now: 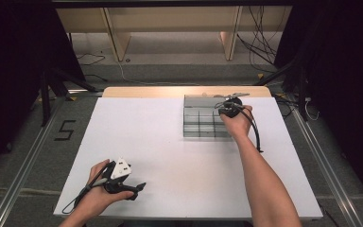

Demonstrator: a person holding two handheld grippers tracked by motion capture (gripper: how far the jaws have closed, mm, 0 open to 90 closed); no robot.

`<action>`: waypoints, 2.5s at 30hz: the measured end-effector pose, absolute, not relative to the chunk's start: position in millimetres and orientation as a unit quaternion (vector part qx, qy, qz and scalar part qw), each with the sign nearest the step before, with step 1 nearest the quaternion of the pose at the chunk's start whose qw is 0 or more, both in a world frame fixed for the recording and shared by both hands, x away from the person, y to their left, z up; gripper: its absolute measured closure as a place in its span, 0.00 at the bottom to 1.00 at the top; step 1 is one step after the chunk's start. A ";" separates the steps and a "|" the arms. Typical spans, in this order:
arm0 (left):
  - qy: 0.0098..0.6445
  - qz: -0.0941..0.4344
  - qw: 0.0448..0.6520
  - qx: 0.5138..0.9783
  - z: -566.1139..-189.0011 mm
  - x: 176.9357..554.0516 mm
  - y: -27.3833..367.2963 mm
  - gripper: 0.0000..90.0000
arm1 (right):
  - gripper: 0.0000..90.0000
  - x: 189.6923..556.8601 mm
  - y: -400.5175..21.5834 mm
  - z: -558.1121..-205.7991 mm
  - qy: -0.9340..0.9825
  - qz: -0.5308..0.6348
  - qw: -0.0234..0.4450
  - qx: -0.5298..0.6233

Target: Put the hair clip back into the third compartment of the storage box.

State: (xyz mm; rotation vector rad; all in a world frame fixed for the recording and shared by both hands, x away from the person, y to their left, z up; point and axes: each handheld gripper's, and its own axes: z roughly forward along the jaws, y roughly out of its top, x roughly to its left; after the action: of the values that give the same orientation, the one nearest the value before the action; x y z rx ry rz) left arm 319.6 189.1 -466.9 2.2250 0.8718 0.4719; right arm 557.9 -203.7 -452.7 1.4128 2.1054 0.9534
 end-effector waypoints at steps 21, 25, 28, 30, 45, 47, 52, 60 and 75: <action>0.337 0.184 0.346 0.856 -466.8 319.7 188.8 0.18 | 0.66 545.4 -211.7 -450.3 0.748 0.358 0.206 0.520; 0.337 0.184 0.346 0.856 -466.7 319.7 188.9 0.18 | 0.60 539.7 -211.2 -448.2 0.748 0.361 0.207 0.517; 0.338 0.184 0.347 0.855 -466.4 319.5 188.8 0.18 | 0.57 534.9 -210.7 -445.4 0.749 0.364 0.209 0.513; 0.337 0.184 0.347 0.856 -466.4 319.7 188.7 0.18 | 0.54 531.8 -211.1 -443.8 0.750 0.365 0.207 0.511; 0.339 0.184 0.347 0.855 -466.0 319.9 190.4 0.19 | 0.42 504.8 -211.7 -437.9 0.760 0.380 0.192 0.491; 0.340 0.184 0.346 0.855 -466.2 319.9 190.7 0.18 | 0.40 499.4 -213.5 -437.6 0.760 0.386 0.190 0.487; 0.339 0.185 0.346 0.855 -466.4 319.9 190.2 0.18 | 0.38 482.6 -218.4 -438.9 0.762 0.395 0.183 0.479; 0.337 0.186 0.344 0.856 -466.2 319.9 190.0 0.18 | 0.36 456.1 -228.1 -441.2 0.766 0.406 0.171 0.468; 0.340 0.187 0.345 0.855 -466.6 319.9 190.2 0.18 | 0.35 410.5 -236.4 -448.4 0.773 0.422 0.160 0.447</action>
State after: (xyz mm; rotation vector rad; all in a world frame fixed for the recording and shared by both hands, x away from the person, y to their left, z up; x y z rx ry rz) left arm 319.9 190.2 -466.6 2.2184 0.8822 0.4854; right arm 410.5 -236.4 -448.4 1.2767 2.2068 1.2043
